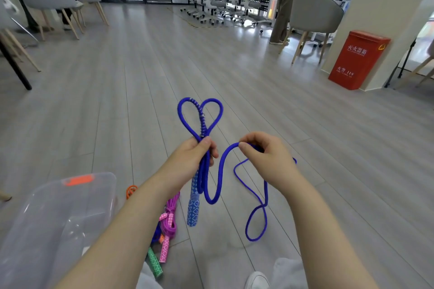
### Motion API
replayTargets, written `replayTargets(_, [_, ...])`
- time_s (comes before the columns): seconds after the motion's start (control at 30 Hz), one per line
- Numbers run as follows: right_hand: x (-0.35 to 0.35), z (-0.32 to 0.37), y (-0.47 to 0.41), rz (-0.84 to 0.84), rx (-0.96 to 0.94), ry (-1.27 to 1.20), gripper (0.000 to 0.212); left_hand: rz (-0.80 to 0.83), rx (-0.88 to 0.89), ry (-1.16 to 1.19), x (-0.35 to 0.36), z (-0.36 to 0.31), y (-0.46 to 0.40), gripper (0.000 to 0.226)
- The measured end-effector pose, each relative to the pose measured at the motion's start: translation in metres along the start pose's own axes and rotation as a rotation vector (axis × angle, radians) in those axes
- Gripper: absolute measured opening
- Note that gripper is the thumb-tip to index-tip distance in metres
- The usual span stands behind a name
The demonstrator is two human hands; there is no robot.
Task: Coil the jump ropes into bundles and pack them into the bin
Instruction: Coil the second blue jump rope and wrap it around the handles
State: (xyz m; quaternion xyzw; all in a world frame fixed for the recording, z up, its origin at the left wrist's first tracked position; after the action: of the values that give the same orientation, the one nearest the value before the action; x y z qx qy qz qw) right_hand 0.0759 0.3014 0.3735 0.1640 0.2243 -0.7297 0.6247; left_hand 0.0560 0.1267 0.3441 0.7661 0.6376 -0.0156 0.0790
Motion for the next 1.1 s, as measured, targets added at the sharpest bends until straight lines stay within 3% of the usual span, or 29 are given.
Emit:
replayTargets(0.2, [0.001, 0.005, 0.0, -0.054, -0.022, 0.059, 0.007, 0.156, -0.047, -0.03, 0.019, 0.002, 0.006, 0.031])
replayTargets(0.37, [0.002, 0.02, 0.005, -0.078, -0.161, 0.183, 0.009, 0.193, -0.067, -0.024, 0.026, 0.005, 0.01, 0.033])
replayTargets(0.6, [0.001, 0.031, 0.006, -0.147, -0.269, 0.304, 0.011, 0.282, -0.144, 0.165, 0.037, 0.012, 0.009, 0.028])
replayTargets(0.87, [-0.001, 0.025, 0.004, -0.191, -0.243, 0.348, 0.011, 0.351, -0.185, 0.343, 0.043, 0.014, 0.008, 0.018])
replayTargets(1.0, [-0.008, 0.003, -0.002, -0.121, -0.111, 0.363, 0.024, 0.224, -0.15, 0.184, 0.022, 0.017, 0.002, 0.026])
replayTargets(1.1, [-0.022, -0.011, -0.003, -0.088, -0.035, 0.319, 0.027, 0.029, -0.136, 0.26, -0.008, 0.019, -0.01, 0.032])
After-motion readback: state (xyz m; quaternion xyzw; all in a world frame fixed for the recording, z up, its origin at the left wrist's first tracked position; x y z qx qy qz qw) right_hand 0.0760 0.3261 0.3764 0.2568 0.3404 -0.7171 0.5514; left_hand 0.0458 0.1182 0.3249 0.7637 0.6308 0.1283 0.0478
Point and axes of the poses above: each hand's wrist, its own y-axis away from the middle knuckle, its own x-axis out of the palm, z = x × y, the point moved 9 cm from there along -y, towards the middle knuckle
